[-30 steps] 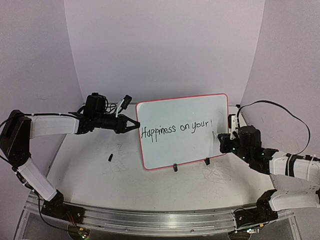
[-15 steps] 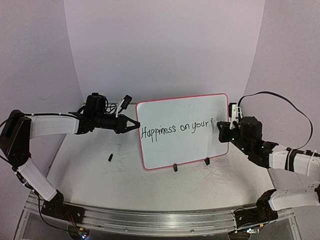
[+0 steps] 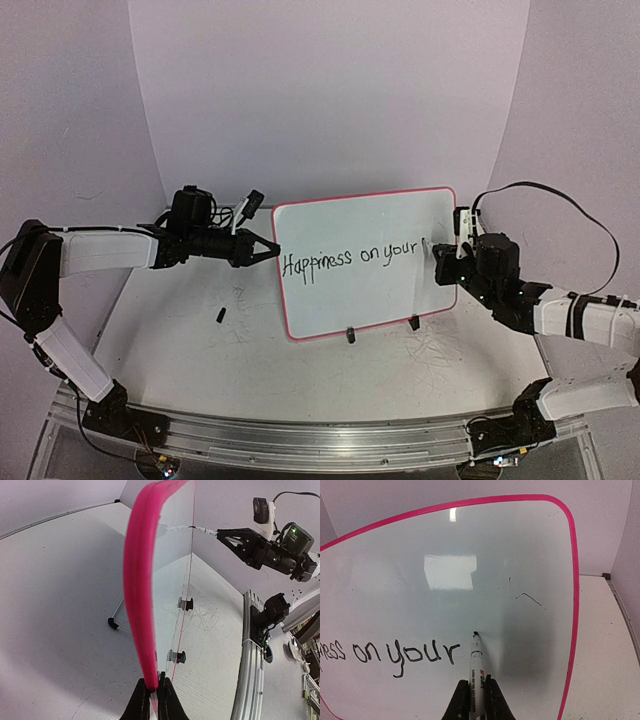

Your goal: Write a sentence on the whiteboard

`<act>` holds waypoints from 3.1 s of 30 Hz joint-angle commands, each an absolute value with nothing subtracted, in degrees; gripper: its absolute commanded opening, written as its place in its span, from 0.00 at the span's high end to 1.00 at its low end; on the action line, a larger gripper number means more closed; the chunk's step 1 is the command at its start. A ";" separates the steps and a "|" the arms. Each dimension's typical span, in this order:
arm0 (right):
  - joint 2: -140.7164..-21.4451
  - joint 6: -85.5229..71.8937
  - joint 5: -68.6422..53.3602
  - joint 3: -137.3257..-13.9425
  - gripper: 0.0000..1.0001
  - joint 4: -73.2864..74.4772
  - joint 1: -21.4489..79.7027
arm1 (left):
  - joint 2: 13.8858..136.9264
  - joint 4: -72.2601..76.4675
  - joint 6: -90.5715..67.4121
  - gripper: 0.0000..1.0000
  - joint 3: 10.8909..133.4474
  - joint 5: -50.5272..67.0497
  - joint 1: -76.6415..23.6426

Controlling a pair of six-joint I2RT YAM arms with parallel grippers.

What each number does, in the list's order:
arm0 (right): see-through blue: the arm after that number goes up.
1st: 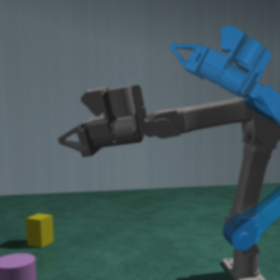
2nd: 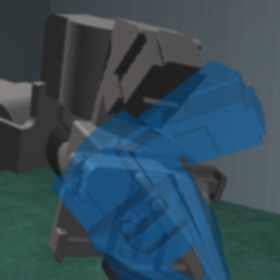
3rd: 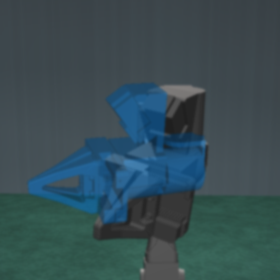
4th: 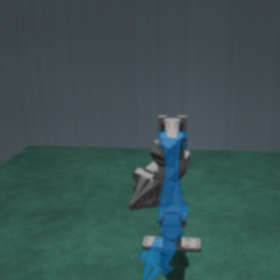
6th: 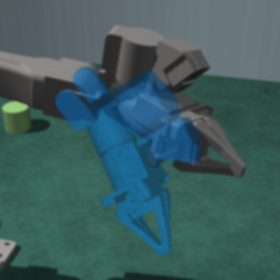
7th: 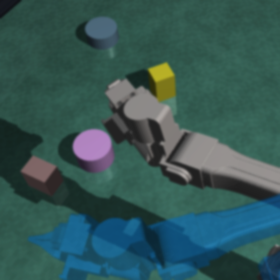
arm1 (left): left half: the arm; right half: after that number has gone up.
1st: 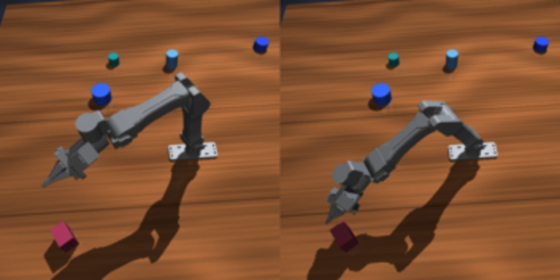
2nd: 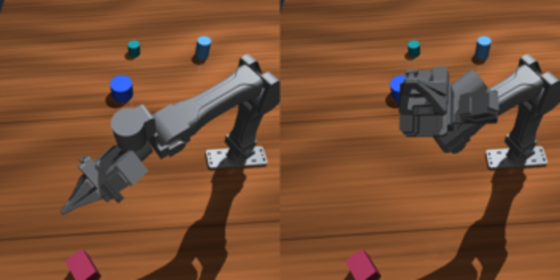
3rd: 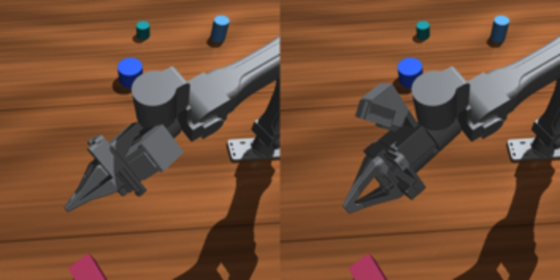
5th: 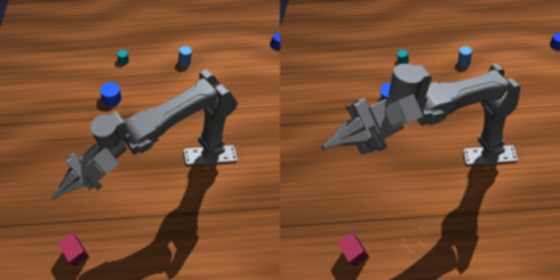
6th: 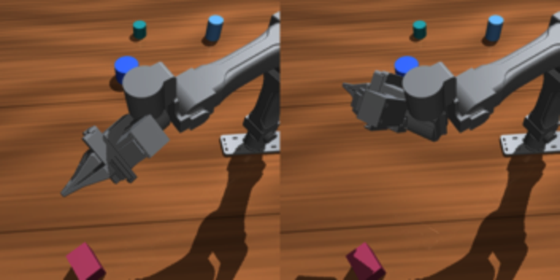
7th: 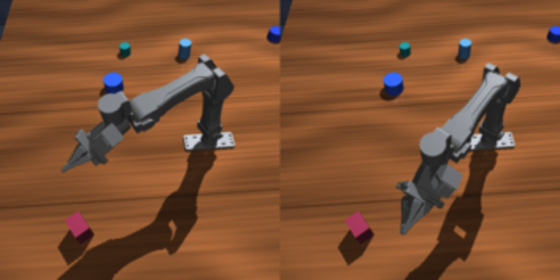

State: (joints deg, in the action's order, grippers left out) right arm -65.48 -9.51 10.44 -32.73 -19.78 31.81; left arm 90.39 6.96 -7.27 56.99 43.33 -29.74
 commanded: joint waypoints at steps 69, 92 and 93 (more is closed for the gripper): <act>-65.25 -11.37 17.37 -32.12 1.00 -24.20 30.91 | 88.77 5.49 -4.48 1.00 59.22 45.23 -31.20; -64.63 -12.52 11.58 -31.38 1.00 -19.61 30.88 | 88.31 5.29 -4.31 1.00 59.15 45.09 -31.20; -64.46 -12.69 11.54 -31.23 1.00 -19.13 30.91 | 88.25 5.24 -4.31 1.00 59.16 45.11 -31.20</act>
